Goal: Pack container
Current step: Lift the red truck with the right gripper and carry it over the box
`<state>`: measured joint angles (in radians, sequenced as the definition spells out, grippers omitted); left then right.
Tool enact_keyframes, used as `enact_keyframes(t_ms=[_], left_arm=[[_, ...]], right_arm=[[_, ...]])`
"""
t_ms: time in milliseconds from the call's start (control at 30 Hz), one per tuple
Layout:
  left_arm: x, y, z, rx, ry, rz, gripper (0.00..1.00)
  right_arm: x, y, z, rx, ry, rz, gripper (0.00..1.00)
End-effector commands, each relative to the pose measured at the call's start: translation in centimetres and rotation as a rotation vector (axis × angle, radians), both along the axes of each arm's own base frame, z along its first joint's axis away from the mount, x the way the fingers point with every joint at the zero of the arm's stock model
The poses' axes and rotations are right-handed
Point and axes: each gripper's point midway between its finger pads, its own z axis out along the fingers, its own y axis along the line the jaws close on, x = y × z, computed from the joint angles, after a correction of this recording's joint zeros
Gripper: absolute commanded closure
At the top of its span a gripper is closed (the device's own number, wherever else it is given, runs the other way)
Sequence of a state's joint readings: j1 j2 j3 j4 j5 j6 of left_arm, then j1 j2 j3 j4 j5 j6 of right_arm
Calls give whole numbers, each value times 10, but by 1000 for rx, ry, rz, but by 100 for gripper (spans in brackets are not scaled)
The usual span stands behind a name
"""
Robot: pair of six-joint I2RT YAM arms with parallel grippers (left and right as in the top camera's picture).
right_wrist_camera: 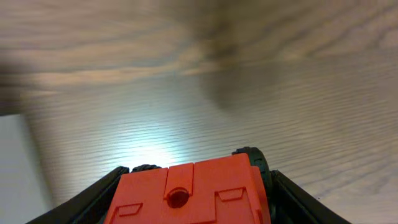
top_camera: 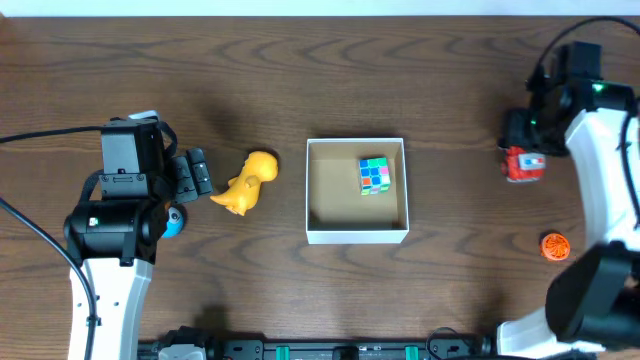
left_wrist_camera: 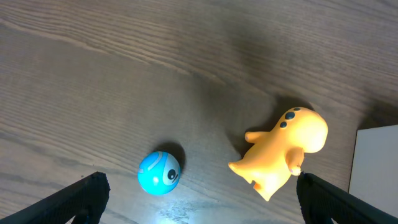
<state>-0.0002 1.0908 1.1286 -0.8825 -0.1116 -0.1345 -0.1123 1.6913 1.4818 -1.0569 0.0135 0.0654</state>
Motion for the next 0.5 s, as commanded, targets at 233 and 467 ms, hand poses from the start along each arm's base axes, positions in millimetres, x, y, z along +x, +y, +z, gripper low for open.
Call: enact_keyframes(t_ms=[233,467], left_arm=[[2,2,8,-3,-23,16,2],[2,2,8,-3,-23,15,2]], right_arm=[[3,153,71,172,-250,79,99],[-7,244,89,178,-390,156,98]])
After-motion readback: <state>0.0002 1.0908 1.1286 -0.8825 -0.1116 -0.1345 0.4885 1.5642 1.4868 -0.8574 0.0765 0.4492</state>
